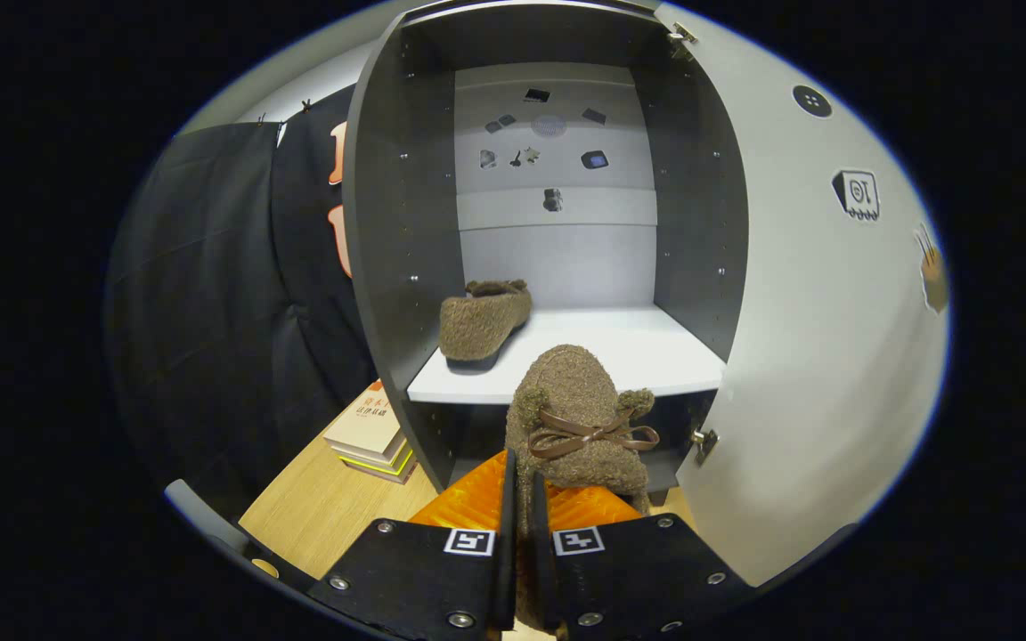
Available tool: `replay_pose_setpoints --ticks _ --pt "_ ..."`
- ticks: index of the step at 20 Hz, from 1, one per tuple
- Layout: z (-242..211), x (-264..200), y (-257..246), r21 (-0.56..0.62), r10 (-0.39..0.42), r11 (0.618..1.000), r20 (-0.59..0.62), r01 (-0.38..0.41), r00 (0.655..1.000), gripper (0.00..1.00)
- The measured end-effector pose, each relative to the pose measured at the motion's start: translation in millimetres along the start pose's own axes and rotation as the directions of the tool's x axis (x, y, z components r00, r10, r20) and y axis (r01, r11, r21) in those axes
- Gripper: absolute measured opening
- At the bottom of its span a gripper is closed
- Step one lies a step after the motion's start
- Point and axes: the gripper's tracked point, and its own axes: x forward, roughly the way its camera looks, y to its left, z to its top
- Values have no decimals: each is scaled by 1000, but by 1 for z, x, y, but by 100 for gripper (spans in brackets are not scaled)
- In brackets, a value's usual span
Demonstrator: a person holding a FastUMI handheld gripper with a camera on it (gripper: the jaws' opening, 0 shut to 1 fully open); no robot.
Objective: Open the shoe cabinet door, grab the shoes and put them into the shoe cabinet, then close the shoe cabinet door.
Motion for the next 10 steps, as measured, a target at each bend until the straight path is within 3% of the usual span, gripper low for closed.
replay_pose_setpoints --ticks 10 --pt "79 72 -36 15 -27 1000 58 26 998 10"
